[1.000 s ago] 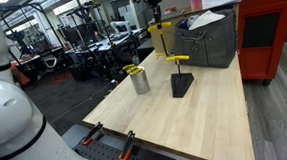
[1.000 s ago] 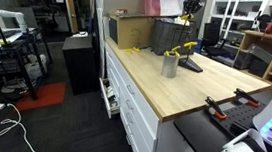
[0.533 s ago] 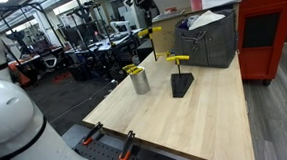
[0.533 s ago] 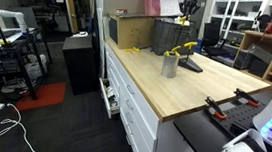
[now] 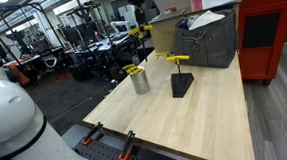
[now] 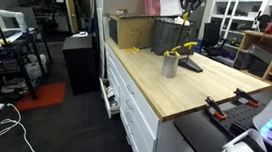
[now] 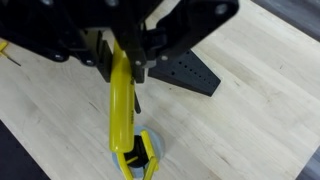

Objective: Move the object with the yellow handle to the the center of the cylinder

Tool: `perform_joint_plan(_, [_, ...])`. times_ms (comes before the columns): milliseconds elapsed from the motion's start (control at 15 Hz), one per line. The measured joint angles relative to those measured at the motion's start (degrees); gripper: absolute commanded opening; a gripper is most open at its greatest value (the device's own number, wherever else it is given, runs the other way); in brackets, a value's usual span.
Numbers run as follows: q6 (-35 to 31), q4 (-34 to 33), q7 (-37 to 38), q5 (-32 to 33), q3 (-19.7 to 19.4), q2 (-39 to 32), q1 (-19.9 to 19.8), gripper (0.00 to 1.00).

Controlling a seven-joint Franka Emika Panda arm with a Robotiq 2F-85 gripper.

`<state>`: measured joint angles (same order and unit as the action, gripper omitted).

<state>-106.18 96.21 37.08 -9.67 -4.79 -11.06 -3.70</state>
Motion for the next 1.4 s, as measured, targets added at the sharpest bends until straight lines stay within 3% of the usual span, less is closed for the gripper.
perform_joint_plan(933, [2.5,2.7,-6.5,0.3,2.2,-1.0,3.0,0.06])
perform_joint_plan(1400, [-2.0,2.7,-6.5,1.0,2.2,-5.7,4.6,0.06])
